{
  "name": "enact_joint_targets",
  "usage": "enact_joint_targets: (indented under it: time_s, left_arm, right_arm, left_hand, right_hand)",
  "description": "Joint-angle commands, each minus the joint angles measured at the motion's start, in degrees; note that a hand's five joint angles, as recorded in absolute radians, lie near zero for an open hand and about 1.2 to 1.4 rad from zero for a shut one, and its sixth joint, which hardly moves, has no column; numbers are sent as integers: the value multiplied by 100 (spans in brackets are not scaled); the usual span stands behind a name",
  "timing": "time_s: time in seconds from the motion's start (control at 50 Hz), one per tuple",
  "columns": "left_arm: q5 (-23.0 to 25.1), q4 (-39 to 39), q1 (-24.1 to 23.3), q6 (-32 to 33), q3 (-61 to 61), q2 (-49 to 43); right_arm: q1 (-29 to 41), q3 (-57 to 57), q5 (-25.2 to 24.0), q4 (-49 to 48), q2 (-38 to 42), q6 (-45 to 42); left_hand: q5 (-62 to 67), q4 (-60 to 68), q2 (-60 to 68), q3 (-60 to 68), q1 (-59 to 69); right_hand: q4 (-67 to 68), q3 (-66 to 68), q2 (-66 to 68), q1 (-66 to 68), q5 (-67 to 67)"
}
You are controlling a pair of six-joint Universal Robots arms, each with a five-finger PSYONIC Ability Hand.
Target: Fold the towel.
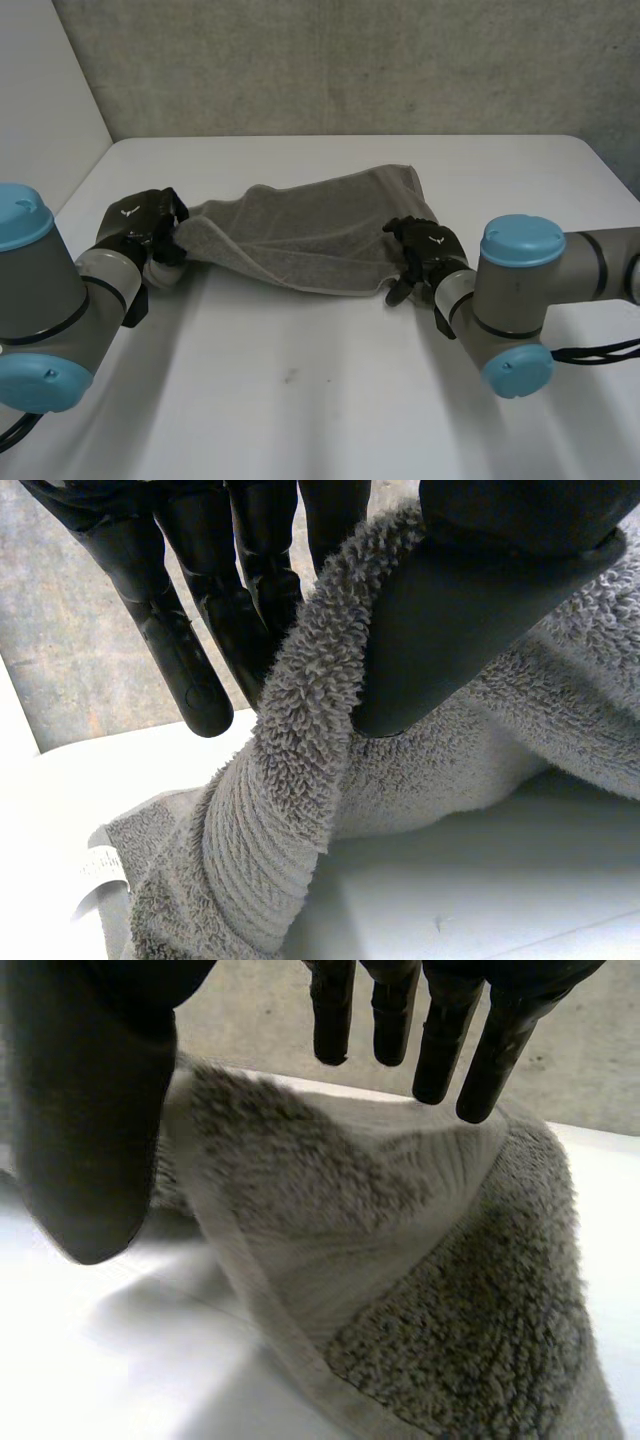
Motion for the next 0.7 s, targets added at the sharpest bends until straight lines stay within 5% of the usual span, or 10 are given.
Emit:
enact_joint_targets:
  time_s: [0.02, 0.24, 0.32, 0.42, 0.7]
  left_arm:
    - [0, -2, 8, 0, -7, -3]
    - [-9, 7, 25, 0, 2, -12]
    - [-9, 7, 25, 0, 2, -12]
    - [-9, -2, 25, 0, -15, -12]
    - [-9, 7, 34, 0, -68, -12]
  right_arm:
    - [14, -115, 804, -366, 89, -467]
    - [-292, 343, 1175, -684, -606, -986]
    - [-434, 343, 1016, -552, -588, -1251]
    - [-557, 246, 236, -43, -326, -1313]
    - [-557, 237, 120, 397, -457, -697]
  left_hand:
    - [1097, 1021, 1021, 1028, 1147]
    - [1097, 1021, 1021, 1028, 1147]
    - [1097, 1021, 1021, 1028, 1147]
    - [1097, 1021, 1021, 1028, 1147]
    - [1097, 1021, 1021, 1028, 1147]
  right_hand:
    - [1543, 1568, 1568, 1554, 1552]
    - [2319, 2345, 2345, 2331, 2328]
    - [2201, 2227, 2226, 2213, 2210]
    - [2067, 2093, 2092, 2079, 2076]
    - [1629, 1655, 1655, 1641, 1638]
